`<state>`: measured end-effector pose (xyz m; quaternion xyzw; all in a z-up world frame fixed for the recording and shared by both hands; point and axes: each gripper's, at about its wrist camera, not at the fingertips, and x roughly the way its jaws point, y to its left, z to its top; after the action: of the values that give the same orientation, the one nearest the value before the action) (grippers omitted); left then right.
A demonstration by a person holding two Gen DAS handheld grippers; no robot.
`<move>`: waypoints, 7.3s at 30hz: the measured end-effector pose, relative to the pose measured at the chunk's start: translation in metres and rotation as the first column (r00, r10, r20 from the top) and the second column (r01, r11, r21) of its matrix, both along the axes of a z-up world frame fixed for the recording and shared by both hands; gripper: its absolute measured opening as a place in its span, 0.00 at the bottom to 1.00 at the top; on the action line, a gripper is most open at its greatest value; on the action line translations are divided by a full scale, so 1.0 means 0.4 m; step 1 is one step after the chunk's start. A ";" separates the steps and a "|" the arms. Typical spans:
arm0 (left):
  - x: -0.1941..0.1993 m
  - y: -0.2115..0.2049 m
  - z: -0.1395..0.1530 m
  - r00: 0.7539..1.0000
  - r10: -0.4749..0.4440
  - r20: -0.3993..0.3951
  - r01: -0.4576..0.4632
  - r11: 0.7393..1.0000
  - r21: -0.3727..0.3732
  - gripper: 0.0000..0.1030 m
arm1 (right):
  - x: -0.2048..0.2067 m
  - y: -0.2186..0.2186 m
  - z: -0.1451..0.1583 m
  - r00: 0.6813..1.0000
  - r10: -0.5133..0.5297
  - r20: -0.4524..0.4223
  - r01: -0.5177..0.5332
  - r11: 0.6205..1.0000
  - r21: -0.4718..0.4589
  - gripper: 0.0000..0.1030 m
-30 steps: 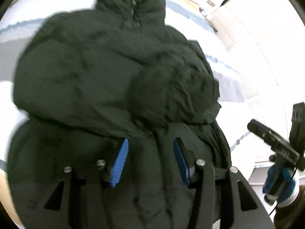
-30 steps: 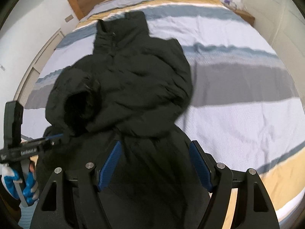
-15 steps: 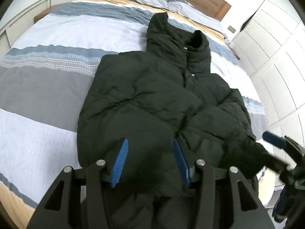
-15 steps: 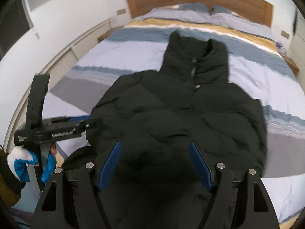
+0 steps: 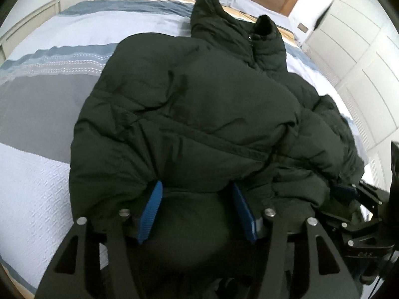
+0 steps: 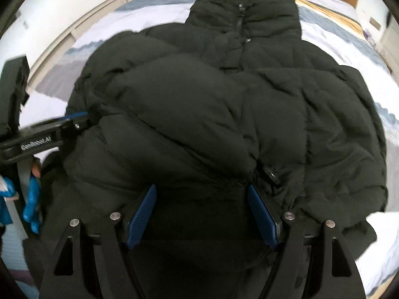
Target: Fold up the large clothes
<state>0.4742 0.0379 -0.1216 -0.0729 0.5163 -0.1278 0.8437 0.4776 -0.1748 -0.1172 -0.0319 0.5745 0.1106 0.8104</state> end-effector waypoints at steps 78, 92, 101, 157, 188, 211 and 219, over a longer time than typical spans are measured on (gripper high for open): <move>0.044 0.000 -0.019 0.994 0.103 0.048 -0.110 0.976 0.190 0.77 | 0.002 -0.050 0.052 0.997 0.055 0.045 -0.057 0.998 0.038 0.82; 0.046 0.055 0.087 0.987 0.135 0.092 -0.149 0.975 0.167 0.78 | 0.033 -0.152 0.183 0.994 0.047 0.095 -0.051 0.998 0.039 0.82; 0.265 0.097 0.146 0.977 0.170 0.126 -0.180 0.981 0.076 0.78 | 0.289 -0.279 0.239 0.974 -0.057 0.218 0.052 0.998 0.031 0.82; 0.647 -0.151 0.118 0.997 0.048 0.053 -0.042 0.992 -0.116 0.08 | 0.629 -0.292 0.268 0.938 0.026 0.346 -0.093 0.980 0.176 0.11; 0.211 -0.039 0.050 0.997 0.067 0.024 -0.059 0.970 -0.237 0.13 | 0.141 -0.493 0.061 0.945 -0.273 0.181 0.200 0.919 0.341 0.31; 0.089 -0.155 0.392 0.986 0.012 0.167 0.029 0.971 -0.239 0.57 | 0.119 -0.288 0.412 0.953 -0.012 0.301 -0.068 0.965 0.255 0.63; 0.105 -0.259 0.214 0.996 -0.041 0.083 0.049 0.995 -0.092 0.57 | 0.106 -0.204 0.251 0.980 0.082 0.183 -0.115 0.977 0.178 0.69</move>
<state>0.5160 -0.0657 -0.0361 -0.0957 0.4764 -0.1738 0.8565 0.5201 -0.2566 -0.0170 0.0065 0.4859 0.2013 0.8505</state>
